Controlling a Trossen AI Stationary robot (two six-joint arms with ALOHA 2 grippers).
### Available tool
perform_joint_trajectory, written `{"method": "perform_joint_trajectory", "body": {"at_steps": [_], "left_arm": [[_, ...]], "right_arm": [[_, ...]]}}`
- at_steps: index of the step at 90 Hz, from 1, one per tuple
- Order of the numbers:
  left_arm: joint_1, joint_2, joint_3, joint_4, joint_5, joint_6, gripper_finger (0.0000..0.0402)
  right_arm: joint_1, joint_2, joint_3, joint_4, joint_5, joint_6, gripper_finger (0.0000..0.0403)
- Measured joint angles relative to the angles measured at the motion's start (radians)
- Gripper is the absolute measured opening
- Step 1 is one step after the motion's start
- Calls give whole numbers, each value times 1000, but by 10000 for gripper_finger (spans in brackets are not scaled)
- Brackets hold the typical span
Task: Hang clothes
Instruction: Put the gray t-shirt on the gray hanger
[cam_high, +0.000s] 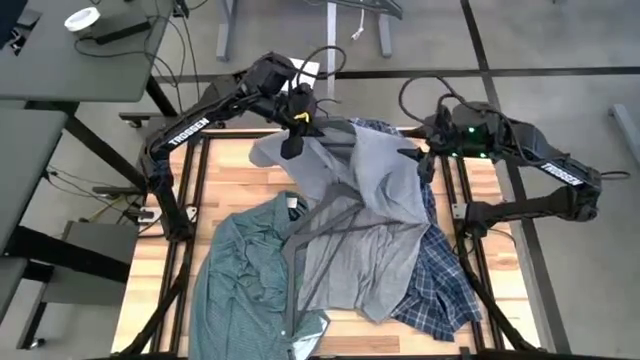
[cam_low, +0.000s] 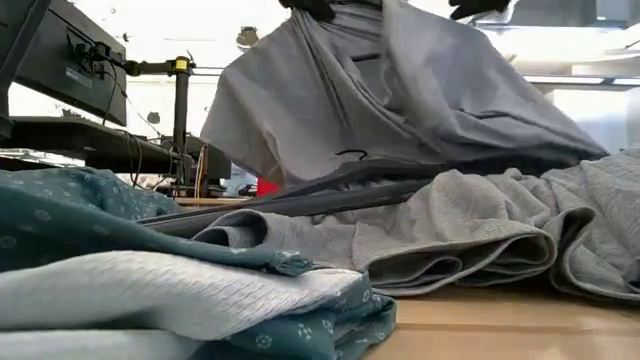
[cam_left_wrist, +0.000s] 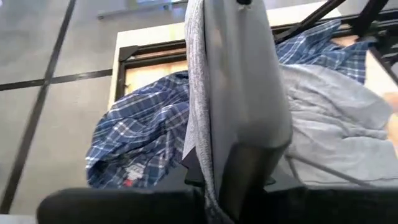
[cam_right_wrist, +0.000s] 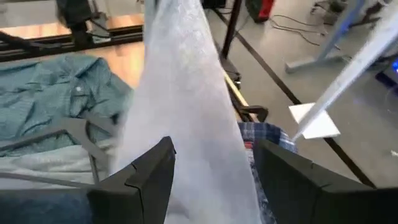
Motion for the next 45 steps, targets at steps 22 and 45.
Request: {"method": "perform_joint_trajectory", "body": {"at_steps": [22, 45], "left_arm": [[-21, -7, -1, 16, 58, 2, 18], [-25, -11, 0, 21, 58, -25, 30]], "right_arm": [[0, 40, 0, 27, -104, -34, 202], [-9, 71, 2, 17, -146, -49, 45]]}}
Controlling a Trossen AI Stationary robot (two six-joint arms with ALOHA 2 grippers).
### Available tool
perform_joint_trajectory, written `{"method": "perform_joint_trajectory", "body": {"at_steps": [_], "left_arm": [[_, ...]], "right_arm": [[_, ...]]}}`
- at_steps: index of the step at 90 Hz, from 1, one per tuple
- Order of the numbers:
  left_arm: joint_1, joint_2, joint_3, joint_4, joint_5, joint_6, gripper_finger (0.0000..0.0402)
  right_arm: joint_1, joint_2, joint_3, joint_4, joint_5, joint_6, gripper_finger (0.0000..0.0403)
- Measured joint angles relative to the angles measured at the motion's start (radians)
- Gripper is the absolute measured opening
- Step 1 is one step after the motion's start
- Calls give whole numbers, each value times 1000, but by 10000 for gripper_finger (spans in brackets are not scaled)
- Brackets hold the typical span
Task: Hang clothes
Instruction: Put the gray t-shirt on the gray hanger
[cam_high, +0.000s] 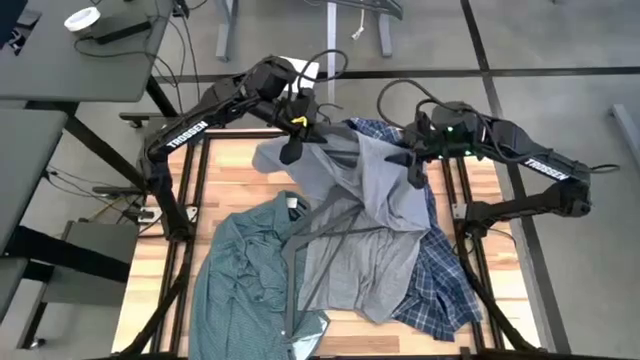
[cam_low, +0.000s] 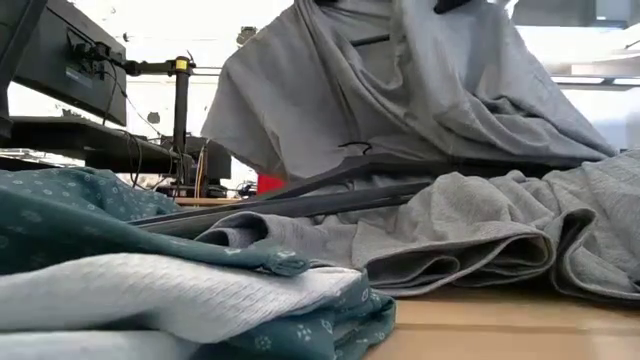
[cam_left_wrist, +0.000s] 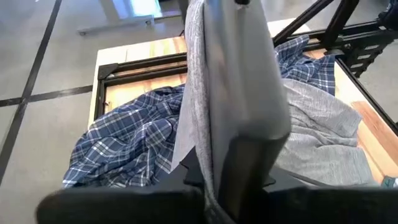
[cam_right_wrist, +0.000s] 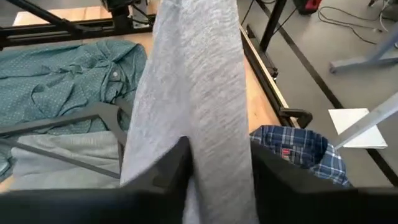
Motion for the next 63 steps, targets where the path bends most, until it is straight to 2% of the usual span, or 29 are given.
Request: {"method": "perform_joint_trajectory", "body": {"at_steps": [3, 11, 21, 28, 36, 43, 63], "left_arm": [[0, 0, 0, 1, -6, -1, 37], [0, -2, 0, -22, -69, 1, 50], [-1, -2, 0, -88, -236, 3, 53], [0, -2, 1, -127, -312, 12, 54], [4, -2, 3, -196, -342, 41, 55], [7, -8, 3, -194, -358, 53, 55], [23, -30, 0, -67, -396, 106, 57]], "right_arm": [[-3, 1, 4, -8, -7, -12, 29], [-10, 1, 24, -34, -6, -6, 28], [-39, -11, 59, -61, -6, 5, 28], [-64, -28, 82, -57, -9, 13, 28], [-99, -44, 107, -83, -27, 13, 28], [-113, -51, 122, -90, -28, 14, 28], [-113, -52, 160, -93, -52, 37, 28]]}}
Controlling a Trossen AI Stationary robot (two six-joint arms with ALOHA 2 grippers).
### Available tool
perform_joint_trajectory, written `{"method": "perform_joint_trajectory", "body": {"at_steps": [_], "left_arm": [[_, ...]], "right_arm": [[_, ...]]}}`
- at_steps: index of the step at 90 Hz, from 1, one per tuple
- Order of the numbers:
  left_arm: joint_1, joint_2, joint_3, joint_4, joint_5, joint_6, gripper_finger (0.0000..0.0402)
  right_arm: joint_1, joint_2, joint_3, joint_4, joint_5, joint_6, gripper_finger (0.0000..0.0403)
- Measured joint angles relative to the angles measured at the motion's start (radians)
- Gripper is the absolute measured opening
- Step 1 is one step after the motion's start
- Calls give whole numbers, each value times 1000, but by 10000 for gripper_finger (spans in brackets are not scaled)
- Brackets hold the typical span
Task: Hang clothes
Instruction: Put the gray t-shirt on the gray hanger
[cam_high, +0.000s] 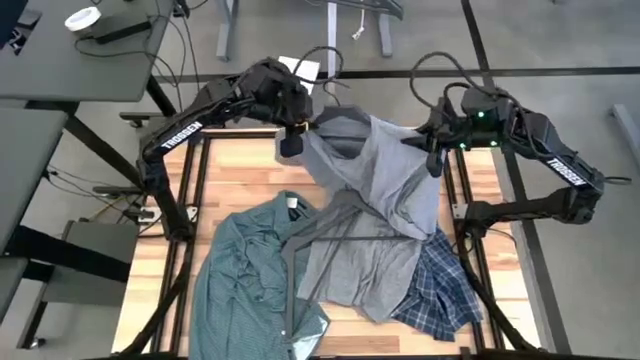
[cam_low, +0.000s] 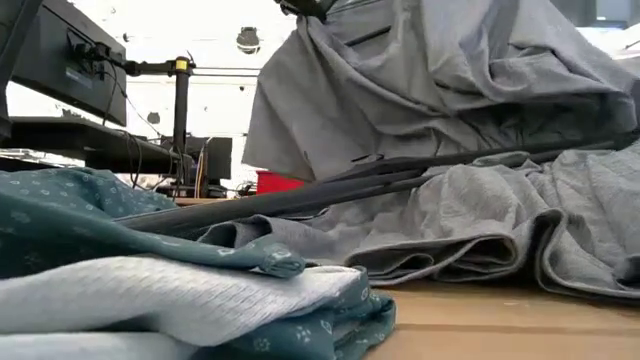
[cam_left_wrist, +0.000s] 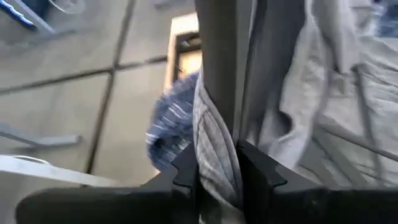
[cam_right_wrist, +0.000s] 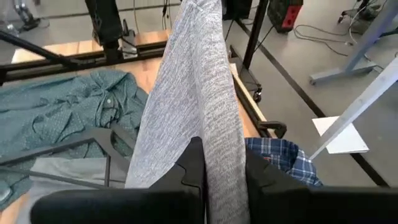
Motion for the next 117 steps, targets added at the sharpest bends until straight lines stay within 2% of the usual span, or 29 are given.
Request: {"method": "perform_joint_trajectory", "body": {"at_steps": [10, 19, 36, 41, 50, 55, 61, 71, 78, 84, 98, 117], "left_arm": [[7, -7, -1, 109, 6, -40, 58], [11, -9, 5, 184, 75, -129, 62], [46, -8, 12, 155, 101, -258, 104], [62, -7, 12, 148, 159, -290, 120], [86, -14, 14, 113, 323, -286, 140], [89, -26, 14, 100, 357, -253, 143], [89, -41, 17, 105, 301, -195, 144], [90, -60, 17, 107, 47, -68, 145], [98, -64, 17, 82, -51, -32, 145], [117, -64, 17, 8, -38, -59, 145], [165, -63, -21, -163, 116, -127, 145], [154, -64, -28, -182, 138, -121, 146]], "right_arm": [[12, 1, 1, 21, 0, 22, 28], [8, 5, 6, 20, -7, 16, 28], [1, 39, 5, -9, -14, -1, 28], [0, 47, 3, -21, -19, -5, 28], [-3, 51, 3, -41, -33, -29, 28], [-7, 58, 3, -43, -41, -38, 28], [-7, 65, 2, -43, -42, -38, 28], [-7, 68, 2, -46, -37, -40, 28], [-9, 67, 1, -37, -37, -42, 28], [-9, 63, 1, -27, -37, -41, 28], [-9, 29, 2, 32, -32, -7, 28], [-18, 16, 1, 19, -33, -3, 28]]}}
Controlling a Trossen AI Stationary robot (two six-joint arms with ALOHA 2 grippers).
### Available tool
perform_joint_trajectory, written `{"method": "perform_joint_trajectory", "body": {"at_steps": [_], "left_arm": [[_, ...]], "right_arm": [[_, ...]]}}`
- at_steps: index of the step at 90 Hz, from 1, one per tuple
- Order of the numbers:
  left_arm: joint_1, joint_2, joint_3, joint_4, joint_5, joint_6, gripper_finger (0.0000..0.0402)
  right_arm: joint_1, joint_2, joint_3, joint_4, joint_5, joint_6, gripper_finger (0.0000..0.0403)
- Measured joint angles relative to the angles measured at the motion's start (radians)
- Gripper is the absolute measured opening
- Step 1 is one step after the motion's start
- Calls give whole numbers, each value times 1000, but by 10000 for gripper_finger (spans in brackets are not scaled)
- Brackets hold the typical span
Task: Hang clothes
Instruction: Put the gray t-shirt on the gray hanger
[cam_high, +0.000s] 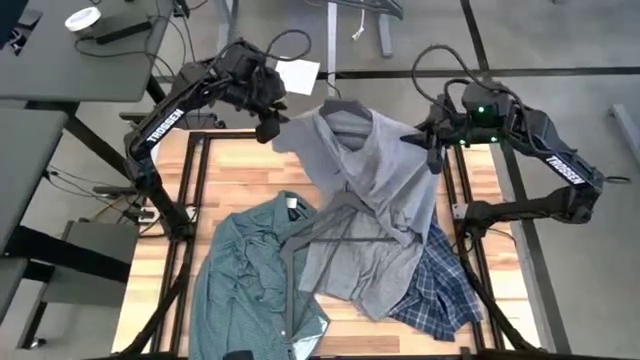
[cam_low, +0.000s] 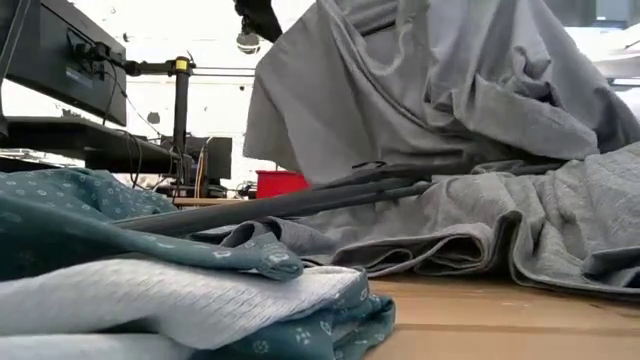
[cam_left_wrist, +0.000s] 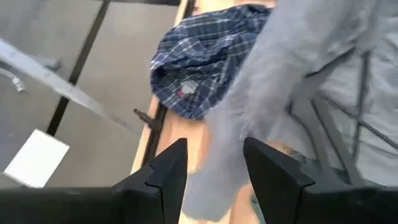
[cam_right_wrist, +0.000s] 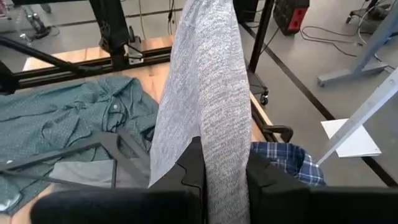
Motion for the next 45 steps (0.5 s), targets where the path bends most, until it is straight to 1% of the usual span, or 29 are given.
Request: {"method": "perform_joint_trajectory", "body": {"at_steps": [20, 31, 45], "left_arm": [[-19, -18, 5, -29, -7, 17, 146], [-19, -46, 10, 56, -16, 26, 146], [-19, -29, -3, 145, -20, 33, 146]], "right_arm": [[-21, -6, 0, 5, 3, 6, 28], [-24, -12, 0, 8, 4, 10, 28], [-23, -10, 0, 14, 3, 9, 28]]}}
